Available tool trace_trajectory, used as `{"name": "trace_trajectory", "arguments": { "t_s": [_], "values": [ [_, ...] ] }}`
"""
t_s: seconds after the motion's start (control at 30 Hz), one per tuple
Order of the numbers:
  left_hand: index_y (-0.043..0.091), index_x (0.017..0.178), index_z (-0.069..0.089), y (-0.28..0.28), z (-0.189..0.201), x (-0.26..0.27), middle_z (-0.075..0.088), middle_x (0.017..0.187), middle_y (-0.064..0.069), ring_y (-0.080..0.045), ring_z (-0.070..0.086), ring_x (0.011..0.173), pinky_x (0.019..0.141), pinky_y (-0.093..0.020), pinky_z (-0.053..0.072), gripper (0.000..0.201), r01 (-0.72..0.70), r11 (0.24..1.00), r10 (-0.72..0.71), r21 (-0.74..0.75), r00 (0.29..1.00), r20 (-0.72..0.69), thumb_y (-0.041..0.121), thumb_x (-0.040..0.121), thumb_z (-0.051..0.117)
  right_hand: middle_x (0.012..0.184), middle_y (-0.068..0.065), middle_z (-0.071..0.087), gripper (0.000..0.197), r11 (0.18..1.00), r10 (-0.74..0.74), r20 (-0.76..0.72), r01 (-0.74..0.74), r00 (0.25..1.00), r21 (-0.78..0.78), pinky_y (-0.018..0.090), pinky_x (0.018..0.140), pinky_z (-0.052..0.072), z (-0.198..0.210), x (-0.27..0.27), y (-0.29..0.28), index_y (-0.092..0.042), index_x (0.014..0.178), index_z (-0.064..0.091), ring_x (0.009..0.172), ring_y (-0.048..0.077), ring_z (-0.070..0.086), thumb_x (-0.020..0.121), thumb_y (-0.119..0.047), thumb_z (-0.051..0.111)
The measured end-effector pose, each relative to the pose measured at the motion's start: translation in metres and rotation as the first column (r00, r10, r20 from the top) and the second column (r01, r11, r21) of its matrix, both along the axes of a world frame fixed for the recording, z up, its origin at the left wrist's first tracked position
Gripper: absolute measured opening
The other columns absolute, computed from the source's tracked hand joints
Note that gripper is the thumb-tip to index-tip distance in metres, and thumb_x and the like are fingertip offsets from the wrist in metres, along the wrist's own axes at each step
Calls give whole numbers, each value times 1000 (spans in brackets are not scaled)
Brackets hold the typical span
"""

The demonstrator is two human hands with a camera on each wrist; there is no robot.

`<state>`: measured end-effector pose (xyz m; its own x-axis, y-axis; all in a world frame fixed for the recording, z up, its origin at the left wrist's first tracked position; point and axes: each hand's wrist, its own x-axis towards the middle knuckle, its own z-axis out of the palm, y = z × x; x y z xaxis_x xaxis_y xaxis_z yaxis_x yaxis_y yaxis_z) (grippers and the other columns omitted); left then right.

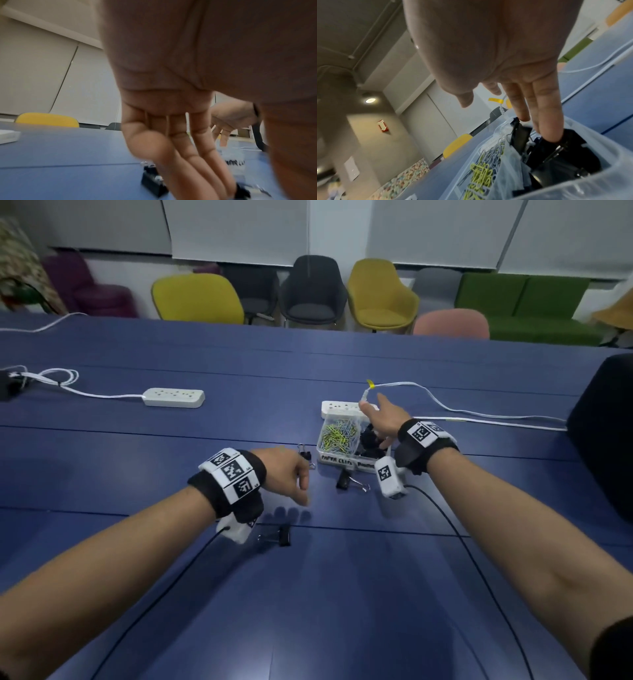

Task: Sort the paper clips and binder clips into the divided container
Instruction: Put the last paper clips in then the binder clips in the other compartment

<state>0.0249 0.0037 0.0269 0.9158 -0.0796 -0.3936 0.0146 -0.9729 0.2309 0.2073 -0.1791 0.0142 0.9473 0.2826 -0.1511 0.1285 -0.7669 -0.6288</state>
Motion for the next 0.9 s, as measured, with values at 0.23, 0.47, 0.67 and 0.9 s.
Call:
{"name": "trace_trajectory", "arguments": {
  "t_s": [0.23,0.47,0.67,0.9],
  "values": [
    [28,94,64,4,-27,-37,66,88,11,-14,65,84,78,-30,55,49,13,997,-23,-70,990,-141,47,57,88,91,1,68,18,983,114,341,-55,933,-178,31,71,43,5,-43,0,-24,83,63,95,28,62,84,-40,56],
    [24,84,68,9,-34,-28,65,77,11,-7,59,72,62,-16,44,9,35,993,-34,-113,999,11,27,79,75,85,-10,66,29,807,486,229,-333,843,-487,27,69,43,-13,-83,-11,-32,87,71,86,14,62,69,-55,73],
    [19,111,61,29,-25,11,66,94,0,-15,62,85,78,-24,46,20,-183,967,209,-179,968,138,19,95,48,99,-1,70,55,683,577,328,-223,748,-695,29,69,40,-18,-96,-7,-33,108,69,94,23,65,70,-72,63],
    [8,111,57,23,-39,45,58,119,-14,-31,52,111,91,-35,42,33,-310,945,327,-108,909,258,34,95,43,100,5,67,49,639,561,268,-204,783,-742,33,72,48,-31,-108,-1,-17,107,66,92,26,65,80,-58,63]
  ]
}}
